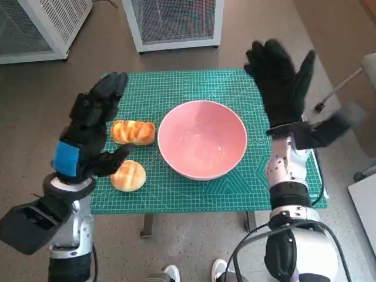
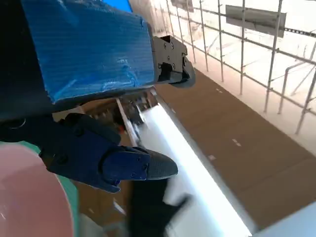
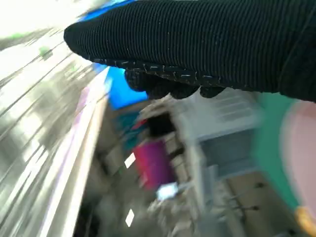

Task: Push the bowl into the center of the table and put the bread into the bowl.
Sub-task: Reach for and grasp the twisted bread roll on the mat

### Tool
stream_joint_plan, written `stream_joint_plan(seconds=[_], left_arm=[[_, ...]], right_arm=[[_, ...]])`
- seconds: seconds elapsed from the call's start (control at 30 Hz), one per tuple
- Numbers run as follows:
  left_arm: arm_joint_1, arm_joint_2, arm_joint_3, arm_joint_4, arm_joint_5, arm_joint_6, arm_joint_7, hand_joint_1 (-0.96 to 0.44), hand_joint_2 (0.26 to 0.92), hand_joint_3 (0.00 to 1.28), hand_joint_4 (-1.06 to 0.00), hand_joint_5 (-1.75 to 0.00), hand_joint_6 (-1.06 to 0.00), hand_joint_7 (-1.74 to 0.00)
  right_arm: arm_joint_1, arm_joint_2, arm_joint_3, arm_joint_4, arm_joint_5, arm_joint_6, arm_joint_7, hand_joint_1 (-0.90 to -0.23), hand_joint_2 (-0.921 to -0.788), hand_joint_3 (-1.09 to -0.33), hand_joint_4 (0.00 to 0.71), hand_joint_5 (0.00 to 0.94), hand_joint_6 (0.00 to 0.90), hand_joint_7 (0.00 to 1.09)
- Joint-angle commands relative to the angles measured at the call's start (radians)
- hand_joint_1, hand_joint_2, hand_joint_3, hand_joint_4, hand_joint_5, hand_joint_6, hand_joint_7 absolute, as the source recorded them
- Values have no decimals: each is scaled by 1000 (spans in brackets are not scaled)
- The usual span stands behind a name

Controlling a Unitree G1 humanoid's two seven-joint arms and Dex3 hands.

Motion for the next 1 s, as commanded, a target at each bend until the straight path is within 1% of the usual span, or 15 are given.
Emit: stream_joint_plan(seconds=[0.03, 0.1, 0.2, 0.27, 0.4, 0.47, 0.53, 0.57, 0.6, 0.63, 0.7, 0.77, 0.8, 0.87, 1.0], left_arm=[[-43, 72, 29, 27, 98, -37, 27, -602, 921, 295, -227, -4, -204, -289], [-53, 102, 36, 40, 140, -50, 38, -608, 921, 298, -226, -3, -199, -281], [-68, 147, 42, 60, 202, -66, 55, -613, 921, 297, -226, -3, -192, -272], [-79, 176, 44, 77, 235, -77, 62, -616, 921, 282, -224, -1, -184, -262], [-102, 234, 39, 118, 287, -96, 60, -604, 921, 193, -196, -3, -179, -246], [-112, 264, 31, 136, 319, -100, 58, -588, 921, 102, -174, -2, -180, -228], [-121, 294, 18, 146, 366, -97, 60, -579, 900, 58, -158, -1, -174, -216], [-125, 306, 11, 148, 389, -94, 62, -567, 872, 37, -138, 0, -166, -207], [-128, 324, -2, 139, 416, -68, 49, -562, 862, 30, -131, 0, -163, -204], [-130, 337, -12, 134, 433, -49, 40, -497, 819, 24, -108, -2, -159, -198], [-135, 370, -36, 96, 444, 47, -21, -400, 773, 18, -88, -3, -161, -194], [-143, 399, -62, 45, 448, 175, -94, -212, 729, 14, -75, -2, -178, -195], [-151, 410, -78, 18, 453, 248, -132, -174, 722, 13, -73, -2, -183, -194], [-165, 422, -104, -20, 467, 354, -181, -52, 710, 12, -69, -1, -216, -172], [-192, 419, -153, -55, 520, 491, -221, 20, 705, 12, -76, -4, -260, -151]], right_arm=[[109, 26, 53, -167, 27, -39, 80, -372, -905, -549, 495, 2, 172, 672], [139, 27, 76, -236, 34, -46, 97, -370, -915, -552, 479, 1, 157, 678], [175, 19, 100, -314, 45, -41, 111, -368, -918, -558, 474, 2, 153, 687], [201, 16, 117, -362, 50, -32, 111, -374, -919, -545, 485, 8, 162, 712], [253, 12, 151, -465, 56, 2, 96, -386, -906, -526, 495, 13, 171, 736], [275, 9, 165, -512, 57, 21, 84, -393, -898, -517, 496, 12, 167, 755], [293, 6, 176, -549, 55, 36, 75, -394, -895, -513, 497, 12, 164, 765], [299, 4, 180, -562, 55, 42, 71, -394, -893, -512, 497, 12, 163, 770], [304, 3, 184, -573, 56, 47, 68, -394, -893, -511, 498, 12, 163, 772], [308, 2, 187, -582, 57, 51, 65, -391, -892, -511, 498, 12, 162, 776], [314, -1, 192, -596, 60, 60, 61, -388, -890, -513, 498, 12, 162, 780], [318, -1, 197, -604, 60, 60, 55, -385, -887, -515, 499, 12, 162, 785], [320, 0, 199, -607, 59, 59, 52, -385, -886, -516, 499, 11, 162, 785], [321, 1, 202, -610, 58, 59, 50, -386, -884, -518, 499, 11, 161, 789], [322, 1, 206, -611, 57, 56, 49, -385, -879, -521, 499, 10, 160, 799]])
